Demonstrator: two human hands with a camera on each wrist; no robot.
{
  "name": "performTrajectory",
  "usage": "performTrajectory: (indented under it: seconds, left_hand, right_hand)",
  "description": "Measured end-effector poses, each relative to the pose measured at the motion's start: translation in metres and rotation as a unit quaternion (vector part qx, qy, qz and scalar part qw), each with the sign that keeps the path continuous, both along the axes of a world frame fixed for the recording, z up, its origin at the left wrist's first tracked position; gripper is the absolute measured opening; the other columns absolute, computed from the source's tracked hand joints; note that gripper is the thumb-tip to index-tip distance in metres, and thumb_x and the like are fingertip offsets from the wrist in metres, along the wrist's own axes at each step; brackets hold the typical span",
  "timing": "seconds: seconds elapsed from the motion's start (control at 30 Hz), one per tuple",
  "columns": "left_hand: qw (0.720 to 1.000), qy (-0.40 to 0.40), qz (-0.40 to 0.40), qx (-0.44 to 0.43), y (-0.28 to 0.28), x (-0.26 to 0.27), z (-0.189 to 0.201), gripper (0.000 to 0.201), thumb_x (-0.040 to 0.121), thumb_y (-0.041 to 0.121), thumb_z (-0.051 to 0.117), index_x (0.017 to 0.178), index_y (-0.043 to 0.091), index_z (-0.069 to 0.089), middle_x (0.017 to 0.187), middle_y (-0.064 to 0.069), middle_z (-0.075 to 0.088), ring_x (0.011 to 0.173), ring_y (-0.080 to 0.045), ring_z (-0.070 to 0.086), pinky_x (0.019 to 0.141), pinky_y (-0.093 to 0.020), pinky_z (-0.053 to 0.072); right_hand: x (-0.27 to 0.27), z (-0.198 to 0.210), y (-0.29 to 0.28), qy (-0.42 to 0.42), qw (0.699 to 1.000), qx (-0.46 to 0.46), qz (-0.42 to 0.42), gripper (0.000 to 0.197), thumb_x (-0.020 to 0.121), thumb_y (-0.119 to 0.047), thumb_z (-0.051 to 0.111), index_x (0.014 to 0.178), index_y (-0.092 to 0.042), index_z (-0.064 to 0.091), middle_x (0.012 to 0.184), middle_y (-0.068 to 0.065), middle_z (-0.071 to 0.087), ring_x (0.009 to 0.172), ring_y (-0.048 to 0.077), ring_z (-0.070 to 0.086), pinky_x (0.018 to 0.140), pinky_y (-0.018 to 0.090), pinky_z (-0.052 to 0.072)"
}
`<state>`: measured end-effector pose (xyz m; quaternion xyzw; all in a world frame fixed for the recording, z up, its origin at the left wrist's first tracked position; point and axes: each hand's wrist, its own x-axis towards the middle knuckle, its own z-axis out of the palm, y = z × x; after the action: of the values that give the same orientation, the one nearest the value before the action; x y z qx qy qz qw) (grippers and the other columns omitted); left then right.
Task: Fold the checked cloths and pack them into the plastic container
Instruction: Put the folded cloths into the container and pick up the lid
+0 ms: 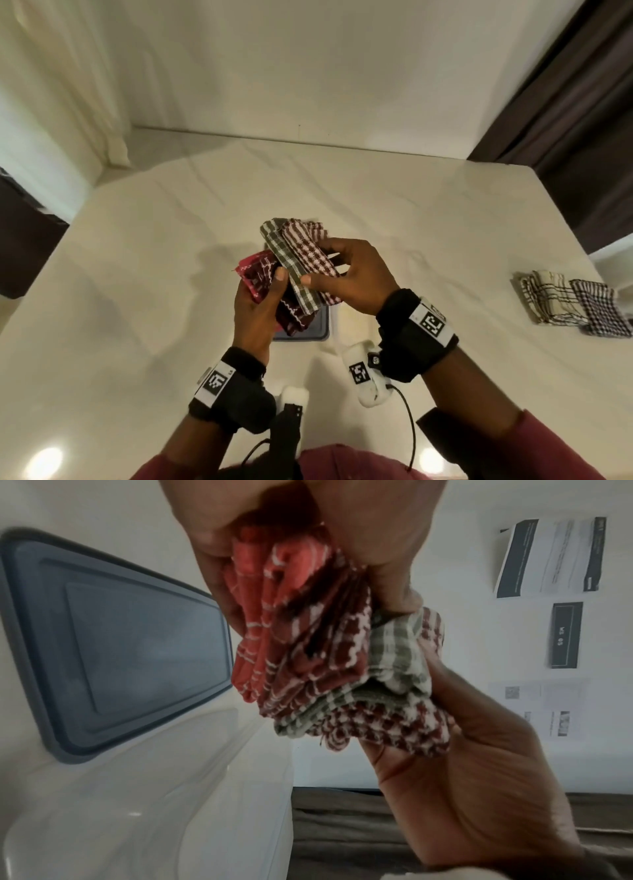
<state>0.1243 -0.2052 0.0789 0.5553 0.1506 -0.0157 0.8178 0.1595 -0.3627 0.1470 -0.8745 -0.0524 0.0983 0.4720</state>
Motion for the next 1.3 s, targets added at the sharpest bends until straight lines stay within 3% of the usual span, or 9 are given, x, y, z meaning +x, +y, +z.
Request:
performTrajectory:
  seconds: [0.1, 0.23, 0.37, 0.5, 0.57, 0.7, 0.83, 1.13, 1.3]
  left_hand:
    - [1.000, 0.011, -0.014, 0.008, 0.001, 0.002, 0.002, 0.081, 0.058, 0.054, 0.083, 0.126, 0.019, 0.056, 0.117, -0.003, 0.068, 0.108, -0.021, 0.065, 0.088, -0.041, 0.052]
    - [0.998, 0.051, 0.028, 0.006, 0.005, 0.008, -0.003, 0.046, 0.069, 0.016, 0.080, 0.113, 0.018, 0.065, 0.105, 0.000, 0.073, 0.097, -0.019, 0.070, 0.083, -0.038, 0.055]
    - [0.995, 0.086, 0.051, -0.031, 0.021, 0.008, -0.014, 0.042, 0.073, 0.014, 0.077, 0.114, 0.016, 0.066, 0.104, -0.002, 0.073, 0.095, -0.021, 0.070, 0.083, -0.041, 0.055]
    - [0.988, 0.112, 0.086, -0.063, 0.034, -0.001, -0.029, 0.055, 0.065, 0.025, 0.078, 0.118, 0.017, 0.064, 0.107, -0.001, 0.072, 0.098, -0.020, 0.069, 0.085, -0.041, 0.053]
    - [0.985, 0.121, 0.098, -0.074, 0.037, -0.005, -0.035, 0.053, 0.067, 0.025, 0.078, 0.118, 0.018, 0.064, 0.107, -0.001, 0.073, 0.099, -0.021, 0.069, 0.085, -0.040, 0.052]
    - [0.984, 0.129, 0.091, -0.079, 0.035, -0.015, -0.035, 0.042, 0.074, 0.023, 0.075, 0.114, 0.020, 0.066, 0.105, -0.001, 0.073, 0.097, -0.021, 0.070, 0.087, -0.041, 0.052]
    - [0.985, 0.125, 0.097, -0.069, 0.042, -0.017, -0.034, 0.055, 0.065, 0.029, 0.078, 0.118, 0.018, 0.065, 0.109, -0.003, 0.072, 0.100, -0.023, 0.069, 0.088, -0.042, 0.052]
    - [0.987, 0.126, 0.082, -0.063, 0.038, -0.016, -0.042, 0.054, 0.067, 0.030, 0.077, 0.119, 0.020, 0.064, 0.111, -0.001, 0.071, 0.102, -0.021, 0.068, 0.094, -0.046, 0.049]
    - [0.990, 0.119, 0.063, -0.052, 0.040, -0.016, -0.037, 0.050, 0.073, 0.026, 0.075, 0.121, 0.018, 0.063, 0.111, -0.002, 0.071, 0.102, -0.022, 0.068, 0.096, -0.048, 0.049]
  right_hand:
    - [0.002, -0.003, -0.001, -0.009, 0.999, -0.039, 0.032, 0.048, 0.079, -0.030, 0.077, 0.122, -0.015, 0.064, 0.127, 0.000, 0.062, 0.111, 0.007, 0.055, 0.095, 0.023, 0.043]
    - [0.011, -0.010, -0.005, 0.007, 0.996, 0.023, 0.087, 0.020, 0.082, -0.019, 0.071, 0.100, -0.011, 0.070, 0.100, 0.001, 0.072, 0.091, 0.010, 0.066, 0.084, 0.025, 0.051]
    - [0.020, -0.014, -0.038, -0.002, 0.988, 0.149, -0.043, 0.012, 0.081, -0.010, 0.070, 0.091, -0.006, 0.064, 0.090, 0.013, 0.071, 0.081, 0.020, 0.068, 0.075, 0.037, 0.054]
    - [0.035, -0.024, -0.074, -0.090, 0.986, -0.019, -0.139, 0.017, 0.075, -0.008, 0.068, 0.088, -0.013, 0.060, 0.086, 0.006, 0.064, 0.077, 0.019, 0.061, 0.067, 0.025, 0.046]
    - [0.046, -0.033, -0.076, -0.137, 0.976, -0.123, -0.113, 0.024, 0.072, 0.000, 0.067, 0.088, -0.016, 0.060, 0.088, 0.000, 0.056, 0.080, 0.020, 0.055, 0.065, 0.019, 0.036]
    - [0.053, -0.058, -0.056, -0.148, 0.945, -0.292, -0.006, 0.029, 0.063, 0.003, 0.056, 0.086, -0.014, 0.057, 0.088, 0.003, 0.051, 0.085, 0.027, 0.049, 0.066, 0.031, 0.033]
    - [0.059, -0.081, -0.052, -0.058, 0.902, -0.427, 0.039, 0.060, 0.069, -0.008, 0.062, 0.127, -0.011, 0.048, 0.109, 0.011, 0.056, 0.102, 0.035, 0.052, 0.083, 0.038, 0.043]
    - [0.073, -0.116, -0.048, 0.025, 0.843, -0.531, 0.085, 0.046, 0.089, -0.029, 0.056, 0.131, -0.016, 0.044, 0.125, 0.009, 0.051, 0.115, 0.032, 0.051, 0.098, 0.045, 0.041]
    - [0.073, -0.130, -0.048, 0.068, 0.843, -0.502, 0.180, 0.043, 0.074, -0.020, 0.070, 0.111, -0.015, 0.050, 0.105, 0.007, 0.063, 0.098, 0.031, 0.064, 0.080, 0.036, 0.052]
